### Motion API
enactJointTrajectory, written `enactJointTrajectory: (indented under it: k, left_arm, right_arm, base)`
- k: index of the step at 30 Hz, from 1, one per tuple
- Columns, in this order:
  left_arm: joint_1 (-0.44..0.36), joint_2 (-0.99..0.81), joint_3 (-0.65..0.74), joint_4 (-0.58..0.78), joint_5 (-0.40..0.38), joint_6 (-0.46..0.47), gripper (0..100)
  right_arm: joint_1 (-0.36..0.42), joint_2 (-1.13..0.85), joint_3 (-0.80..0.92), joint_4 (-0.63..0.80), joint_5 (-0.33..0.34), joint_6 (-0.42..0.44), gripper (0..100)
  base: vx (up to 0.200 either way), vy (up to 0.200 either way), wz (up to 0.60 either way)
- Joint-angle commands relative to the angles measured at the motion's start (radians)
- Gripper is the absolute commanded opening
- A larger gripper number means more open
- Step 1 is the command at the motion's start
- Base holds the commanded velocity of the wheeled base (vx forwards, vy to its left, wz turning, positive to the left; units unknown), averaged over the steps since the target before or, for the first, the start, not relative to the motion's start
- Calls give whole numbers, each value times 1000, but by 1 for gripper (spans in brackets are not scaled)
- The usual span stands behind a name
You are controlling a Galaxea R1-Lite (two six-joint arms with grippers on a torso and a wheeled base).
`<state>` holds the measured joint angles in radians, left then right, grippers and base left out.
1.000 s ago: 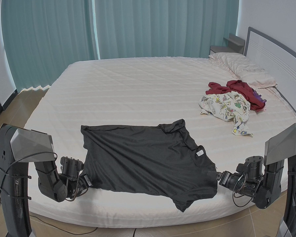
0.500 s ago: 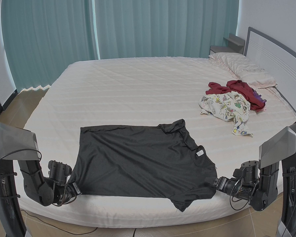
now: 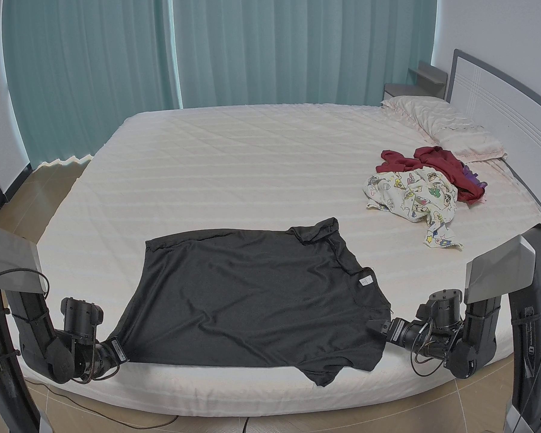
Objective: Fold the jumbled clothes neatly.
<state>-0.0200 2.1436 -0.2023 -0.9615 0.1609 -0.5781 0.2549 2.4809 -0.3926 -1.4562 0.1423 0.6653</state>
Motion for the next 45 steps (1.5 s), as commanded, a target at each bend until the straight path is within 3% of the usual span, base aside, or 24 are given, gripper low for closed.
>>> enactJointTrajectory:
  k: [1, 2, 3, 4, 15, 24, 30, 31, 37, 41, 45]
  left_arm:
    - [11, 5, 29, -33, -24, 0, 0]
    - [11, 5, 29, -33, -24, 0, 0]
    - [9, 27, 29, -62, -26, 0, 0]
    - [9, 45, 27, -79, -26, 0, 0]
    - [31, 101, 11, -224, -17, -3, 0]
    - [57, 156, -103, -249, -11, -39, 0]
    - [57, 251, -163, -249, -11, -49, 0]
    - [57, 251, -163, -249, -11, -49, 0]
    - [57, 269, -177, -249, -11, -51, 0]
    - [57, 271, -177, -250, -12, -52, 0]
    - [57, 271, -177, -250, -12, -52, 0]
  right_arm:
    - [20, 9, -60, 51, 0, -1, 100]
    - [20, 9, -60, 51, 0, -1, 100]
    - [30, -5, -97, 145, -3, -9, 100]
    - [30, -14, -121, 191, -7, -16, 0]
    - [-29, -19, -313, 220, -81, -24, 0]
    - [-59, -14, -447, 238, -81, -33, 0]
    - [-43, 43, -552, 339, -81, -73, 0]
    - [-43, 43, -552, 339, -81, -73, 100]
    - [-45, 46, -543, 347, -83, -113, 100]
    - [-78, -51, -463, 336, -67, -110, 100]
    - [-65, -128, -370, 333, -56, -98, 100]
  base:
    - [0, 0, 0]
    - [0, 0, 0]
    - [0, 0, 0]
    - [0, 0, 0]
    - [0, 0, 0]
    - [0, 0, 0]
    - [0, 0, 0]
    - [0, 0, 0]
    - [0, 0, 0]
    - [0, 0, 0]
    - [0, 0, 0]
